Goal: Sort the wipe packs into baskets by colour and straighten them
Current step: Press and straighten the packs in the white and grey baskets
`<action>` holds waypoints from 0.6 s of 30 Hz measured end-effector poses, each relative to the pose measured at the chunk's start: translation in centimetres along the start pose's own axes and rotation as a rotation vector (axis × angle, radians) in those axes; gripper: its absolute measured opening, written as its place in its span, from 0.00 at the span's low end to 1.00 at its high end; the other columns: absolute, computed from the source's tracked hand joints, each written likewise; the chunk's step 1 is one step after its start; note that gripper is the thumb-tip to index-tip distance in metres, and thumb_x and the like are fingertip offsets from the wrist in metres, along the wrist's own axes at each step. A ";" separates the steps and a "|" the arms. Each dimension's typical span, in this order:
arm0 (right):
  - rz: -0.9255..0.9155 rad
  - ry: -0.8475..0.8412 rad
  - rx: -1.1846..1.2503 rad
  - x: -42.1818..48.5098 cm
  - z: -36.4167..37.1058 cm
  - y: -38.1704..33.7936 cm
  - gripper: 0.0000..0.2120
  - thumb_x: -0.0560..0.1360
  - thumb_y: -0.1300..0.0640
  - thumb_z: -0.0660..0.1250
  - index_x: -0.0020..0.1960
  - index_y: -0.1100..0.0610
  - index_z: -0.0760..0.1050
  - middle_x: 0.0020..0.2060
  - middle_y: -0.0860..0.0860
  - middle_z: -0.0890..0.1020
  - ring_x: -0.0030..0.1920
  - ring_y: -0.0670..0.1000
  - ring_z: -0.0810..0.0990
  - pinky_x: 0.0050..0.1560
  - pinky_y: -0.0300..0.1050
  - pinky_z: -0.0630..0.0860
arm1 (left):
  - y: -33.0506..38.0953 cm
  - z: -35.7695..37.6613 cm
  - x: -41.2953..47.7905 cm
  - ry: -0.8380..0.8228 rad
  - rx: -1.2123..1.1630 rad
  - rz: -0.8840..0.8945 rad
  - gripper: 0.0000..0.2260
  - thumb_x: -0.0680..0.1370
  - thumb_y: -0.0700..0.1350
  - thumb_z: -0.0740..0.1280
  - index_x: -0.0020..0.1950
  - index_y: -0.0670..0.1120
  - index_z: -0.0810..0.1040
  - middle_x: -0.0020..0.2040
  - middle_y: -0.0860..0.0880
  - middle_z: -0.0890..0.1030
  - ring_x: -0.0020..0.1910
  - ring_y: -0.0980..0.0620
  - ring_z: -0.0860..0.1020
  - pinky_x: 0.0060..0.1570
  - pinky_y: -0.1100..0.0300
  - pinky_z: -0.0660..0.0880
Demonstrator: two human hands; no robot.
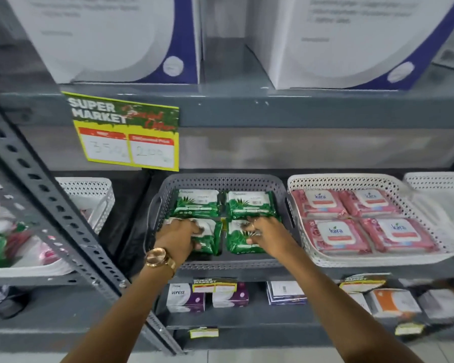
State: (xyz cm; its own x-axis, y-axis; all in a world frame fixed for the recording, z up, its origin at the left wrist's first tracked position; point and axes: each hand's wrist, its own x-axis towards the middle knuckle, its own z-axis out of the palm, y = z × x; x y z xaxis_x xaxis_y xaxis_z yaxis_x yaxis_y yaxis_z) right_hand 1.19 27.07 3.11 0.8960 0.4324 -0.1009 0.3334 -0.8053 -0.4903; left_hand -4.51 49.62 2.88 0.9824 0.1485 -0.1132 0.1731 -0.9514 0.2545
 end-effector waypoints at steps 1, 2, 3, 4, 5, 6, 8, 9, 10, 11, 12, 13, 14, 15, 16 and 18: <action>0.003 0.003 0.000 0.0 0.0 -0.1 0.18 0.72 0.58 0.71 0.61 0.61 0.77 0.61 0.56 0.81 0.50 0.53 0.84 0.56 0.52 0.80 | 0.2 0.0 0.0 0.014 0.026 0.002 0.18 0.75 0.51 0.70 0.65 0.57 0.75 0.66 0.47 0.76 0.63 0.43 0.73 0.63 0.51 0.70; 0.007 0.001 -0.009 0.1 -0.1 -0.2 0.18 0.72 0.58 0.71 0.61 0.61 0.78 0.61 0.56 0.81 0.50 0.53 0.84 0.55 0.51 0.80 | 0.4 -0.1 0.0 0.020 0.041 0.003 0.18 0.75 0.52 0.70 0.64 0.58 0.75 0.65 0.47 0.76 0.62 0.44 0.73 0.62 0.51 0.70; 0.009 -0.005 -0.018 0.1 -0.2 -0.2 0.18 0.72 0.57 0.71 0.60 0.62 0.78 0.60 0.57 0.81 0.50 0.53 0.84 0.55 0.51 0.80 | 0.4 -0.2 0.0 0.023 0.050 0.003 0.18 0.75 0.52 0.70 0.64 0.58 0.75 0.64 0.47 0.77 0.61 0.44 0.74 0.62 0.51 0.71; 0.009 -0.016 -0.017 0.1 -0.3 -0.1 0.18 0.72 0.57 0.71 0.60 0.62 0.78 0.59 0.57 0.82 0.51 0.54 0.84 0.56 0.51 0.79 | 0.4 -0.4 0.0 0.017 0.059 0.003 0.18 0.74 0.52 0.71 0.64 0.58 0.75 0.64 0.47 0.77 0.61 0.44 0.74 0.61 0.51 0.72; 0.000 -0.031 -0.006 0.2 -0.4 0.0 0.18 0.72 0.57 0.71 0.60 0.63 0.78 0.59 0.58 0.82 0.53 0.54 0.83 0.57 0.50 0.79 | 0.3 -0.6 0.0 0.004 0.060 0.006 0.18 0.74 0.52 0.71 0.63 0.58 0.75 0.63 0.47 0.77 0.60 0.44 0.75 0.60 0.51 0.72; -0.013 -0.041 0.017 0.3 -0.6 0.1 0.18 0.73 0.56 0.71 0.60 0.62 0.77 0.59 0.58 0.82 0.54 0.54 0.83 0.57 0.48 0.78 | 0.4 -0.9 0.1 -0.017 0.051 0.013 0.18 0.74 0.53 0.71 0.63 0.58 0.75 0.63 0.48 0.77 0.60 0.45 0.75 0.59 0.51 0.72; -0.039 -0.009 0.066 0.6 -1.0 -0.1 0.20 0.74 0.50 0.68 0.62 0.60 0.76 0.60 0.57 0.81 0.55 0.54 0.82 0.55 0.47 0.78 | 0.5 -1.7 0.3 -0.046 0.022 0.040 0.18 0.74 0.56 0.69 0.63 0.57 0.75 0.64 0.48 0.76 0.61 0.44 0.75 0.58 0.50 0.73; -0.039 0.037 0.095 1.0 -1.0 -0.2 0.22 0.76 0.47 0.66 0.64 0.59 0.74 0.62 0.57 0.80 0.55 0.54 0.82 0.55 0.48 0.78 | 0.7 -2.1 0.7 -0.021 0.026 0.065 0.17 0.75 0.58 0.67 0.63 0.56 0.74 0.66 0.49 0.75 0.61 0.44 0.74 0.58 0.49 0.74; -0.028 0.089 0.112 1.7 -0.9 -0.3 0.24 0.77 0.45 0.62 0.67 0.58 0.71 0.64 0.57 0.77 0.56 0.56 0.81 0.58 0.50 0.78 | 0.9 -2.4 1.1 0.034 0.042 0.091 0.17 0.77 0.59 0.63 0.64 0.56 0.73 0.68 0.49 0.73 0.63 0.43 0.74 0.58 0.47 0.74; -0.011 0.131 0.095 2.4 -0.7 -0.5 0.25 0.78 0.44 0.59 0.70 0.57 0.67 0.68 0.58 0.73 0.61 0.58 0.78 0.62 0.53 0.76 | 1.1 -2.5 1.9 0.108 0.055 0.116 0.18 0.79 0.59 0.60 0.66 0.55 0.71 0.71 0.48 0.70 0.65 0.42 0.73 0.59 0.45 0.74; 0.003 0.152 0.040 3.2 -0.3 -0.6 0.27 0.80 0.44 0.56 0.74 0.57 0.62 0.72 0.59 0.66 0.69 0.60 0.70 0.69 0.58 0.69 | 1.4 -2.5 2.8 0.174 0.062 0.140 0.20 0.80 0.59 0.57 0.70 0.53 0.68 0.74 0.47 0.66 0.68 0.41 0.70 0.63 0.43 0.72; 0.010 0.150 -0.033 4.0 0.1 -0.8 0.28 0.80 0.44 0.53 0.76 0.56 0.56 0.76 0.59 0.59 0.75 0.61 0.59 0.74 0.60 0.60 | 1.7 -2.3 3.7 0.199 0.069 0.160 0.23 0.80 0.59 0.55 0.74 0.52 0.63 0.77 0.47 0.60 0.72 0.41 0.65 0.67 0.41 0.66; 0.014 0.133 -0.097 4.6 0.5 -1.0 0.28 0.81 0.44 0.50 0.77 0.55 0.51 0.78 0.57 0.53 0.77 0.60 0.49 0.77 0.61 0.51 | 1.8 -2.1 4.7 0.181 0.081 0.173 0.26 0.81 0.59 0.52 0.77 0.51 0.57 0.79 0.47 0.54 0.76 0.41 0.58 0.72 0.41 0.59; 0.025 0.105 -0.149 5.2 1.0 -1.1 0.28 0.81 0.43 0.47 0.78 0.53 0.47 0.78 0.56 0.48 0.78 0.60 0.43 0.77 0.60 0.44 | 1.9 -1.5 5.5 0.136 0.092 0.173 0.28 0.81 0.59 0.51 0.78 0.51 0.50 0.80 0.46 0.48 0.78 0.43 0.50 0.75 0.41 0.51; 0.041 0.076 -0.194 5.5 1.6 -1.1 0.28 0.81 0.42 0.45 0.78 0.51 0.44 0.78 0.55 0.45 0.77 0.59 0.39 0.76 0.60 0.40 | 1.8 -0.7 6.1 0.084 0.102 0.165 0.28 0.81 0.59 0.49 0.79 0.52 0.45 0.80 0.46 0.43 0.78 0.43 0.44 0.75 0.41 0.43; 0.059 0.045 -0.267 5.9 2.6 -0.8 0.28 0.81 0.42 0.43 0.77 0.49 0.41 0.78 0.53 0.42 0.77 0.57 0.37 0.76 0.59 0.37 | 1.3 1.0 7.0 0.019 0.117 0.137 0.29 0.81 0.60 0.46 0.78 0.52 0.40 0.79 0.45 0.38 0.77 0.44 0.37 0.73 0.43 0.35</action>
State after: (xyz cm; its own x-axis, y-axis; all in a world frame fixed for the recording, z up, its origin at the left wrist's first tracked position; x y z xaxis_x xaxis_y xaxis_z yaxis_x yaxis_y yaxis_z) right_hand 5.43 31.34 0.67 0.9265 0.3674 -0.0811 0.3398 -0.9097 -0.2388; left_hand 2.51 49.17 1.41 0.9976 0.0190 -0.0662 0.0289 -0.9878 0.1529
